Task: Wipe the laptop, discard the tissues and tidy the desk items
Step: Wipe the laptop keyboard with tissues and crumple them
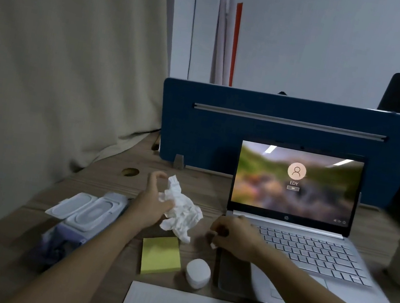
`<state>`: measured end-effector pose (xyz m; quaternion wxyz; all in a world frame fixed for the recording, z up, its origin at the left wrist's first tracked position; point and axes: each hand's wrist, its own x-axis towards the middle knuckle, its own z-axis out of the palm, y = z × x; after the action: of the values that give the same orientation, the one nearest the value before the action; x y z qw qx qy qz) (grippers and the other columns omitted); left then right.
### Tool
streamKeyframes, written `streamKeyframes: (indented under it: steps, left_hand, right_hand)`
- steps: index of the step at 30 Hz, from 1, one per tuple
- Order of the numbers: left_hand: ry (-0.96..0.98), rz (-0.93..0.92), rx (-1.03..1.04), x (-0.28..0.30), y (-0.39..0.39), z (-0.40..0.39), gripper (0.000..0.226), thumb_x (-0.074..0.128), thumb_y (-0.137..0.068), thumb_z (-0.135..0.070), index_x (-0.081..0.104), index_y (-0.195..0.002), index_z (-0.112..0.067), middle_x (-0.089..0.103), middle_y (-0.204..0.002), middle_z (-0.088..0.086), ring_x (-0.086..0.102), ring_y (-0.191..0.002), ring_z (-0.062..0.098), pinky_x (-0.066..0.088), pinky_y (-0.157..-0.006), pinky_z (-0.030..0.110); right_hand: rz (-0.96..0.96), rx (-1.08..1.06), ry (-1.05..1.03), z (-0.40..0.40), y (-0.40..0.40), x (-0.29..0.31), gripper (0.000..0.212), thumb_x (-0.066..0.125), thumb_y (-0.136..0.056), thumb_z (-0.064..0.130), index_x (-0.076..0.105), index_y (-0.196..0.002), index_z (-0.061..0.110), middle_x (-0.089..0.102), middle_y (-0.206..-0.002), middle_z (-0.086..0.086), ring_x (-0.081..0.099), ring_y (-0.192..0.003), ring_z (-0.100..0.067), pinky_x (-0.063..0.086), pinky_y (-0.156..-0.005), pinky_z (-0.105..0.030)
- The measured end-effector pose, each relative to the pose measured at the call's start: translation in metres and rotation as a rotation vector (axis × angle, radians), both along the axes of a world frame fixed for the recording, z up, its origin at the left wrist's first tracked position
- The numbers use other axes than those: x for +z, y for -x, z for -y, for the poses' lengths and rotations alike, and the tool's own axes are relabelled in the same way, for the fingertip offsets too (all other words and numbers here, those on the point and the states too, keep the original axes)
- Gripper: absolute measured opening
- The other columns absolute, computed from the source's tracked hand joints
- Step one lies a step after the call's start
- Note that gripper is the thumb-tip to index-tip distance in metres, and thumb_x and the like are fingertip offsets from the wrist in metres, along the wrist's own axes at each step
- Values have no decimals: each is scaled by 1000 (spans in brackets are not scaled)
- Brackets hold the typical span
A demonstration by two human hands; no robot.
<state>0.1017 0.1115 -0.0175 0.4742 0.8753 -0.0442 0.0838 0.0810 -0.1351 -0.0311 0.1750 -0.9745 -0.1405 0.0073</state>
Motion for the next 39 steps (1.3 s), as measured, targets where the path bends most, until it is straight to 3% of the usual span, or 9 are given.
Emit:
streamKeyframes:
  steps: [5, 10, 16, 20, 24, 26, 31, 34, 39]
  left_hand:
    - [-50, 60, 2, 6, 2, -10, 51, 64, -86, -8, 25, -106, -34, 57, -91, 0, 62, -72, 25, 54, -66, 48]
    - [-62, 52, 4, 12, 9, -16, 21, 57, -91, -13, 55, -88, -34, 67, -88, -2, 66, -68, 16, 52, -59, 31]
    - [-66, 23, 7, 11, 18, -14, 25, 64, -88, -17, 59, -108, -31, 64, -105, 0, 64, -82, 12, 53, -65, 30]
    - [-69, -17, -7, 10, 24, -6, 47, 81, -74, -29, 56, -113, -37, 60, -111, -4, 58, -96, 15, 45, -71, 29]
    - [-64, -19, -33, 11, 27, 12, 60, 87, -67, -30, 53, -116, -36, 58, -112, -2, 56, -98, 18, 41, -65, 25]
    - [-70, -3, -49, 11, 30, 23, 60, 88, -68, -26, 52, -115, -35, 58, -112, -1, 56, -98, 18, 40, -62, 22]
    - [-89, 42, -87, 9, 36, 57, 56, 86, -71, -18, 53, -113, -34, 57, -111, -2, 53, -84, 11, 39, -58, 24]
    - [-76, 38, -133, 10, 43, 77, 53, 82, -74, -15, 54, -115, -33, 57, -116, 1, 56, -90, 18, 44, -60, 28]
    - [-56, 53, -169, 17, 64, 98, 46, 78, -77, -17, 56, -114, -35, 58, -123, 1, 56, -92, 12, 42, -59, 23]
  right_hand:
    - [15, -1, -62, -3, -4, -3, 25, 65, -85, 39, 64, -108, 31, 66, -111, 0, 58, -104, -20, 49, -89, -34]
    - [37, -4, -83, -4, -3, -6, 21, 65, -85, 37, 64, -106, 33, 67, -108, 3, 56, -105, -22, 48, -91, -40]
    - [62, -29, -100, 1, 5, -8, 22, 63, -87, 32, 64, -108, 30, 68, -113, 4, 58, -111, -22, 46, -97, -43]
    - [79, -61, -115, 14, 16, -3, 22, 63, -85, 30, 66, -107, 30, 69, -111, 7, 60, -110, -20, 45, -97, -43]
    - [98, -115, -125, 37, 31, 5, 21, 64, -85, 26, 66, -106, 30, 70, -110, 9, 62, -96, -16, 49, -92, -42]
    - [100, -145, -129, 51, 42, 8, 21, 64, -85, 29, 66, -106, 31, 71, -110, 8, 61, -89, -15, 50, -91, -42]
    - [147, -221, -158, 92, 69, 15, 20, 65, -84, 27, 69, -104, 27, 74, -105, 8, 67, -98, -14, 49, -83, -27]
    - [146, -267, -164, 119, 88, 18, 21, 66, -83, 27, 70, -104, 26, 74, -105, 7, 67, -101, -15, 52, -89, -34]
    - [171, -288, -230, 147, 114, 19, 22, 67, -86, 20, 70, -107, 16, 73, -106, -2, 67, -99, -17, 52, -89, -35]
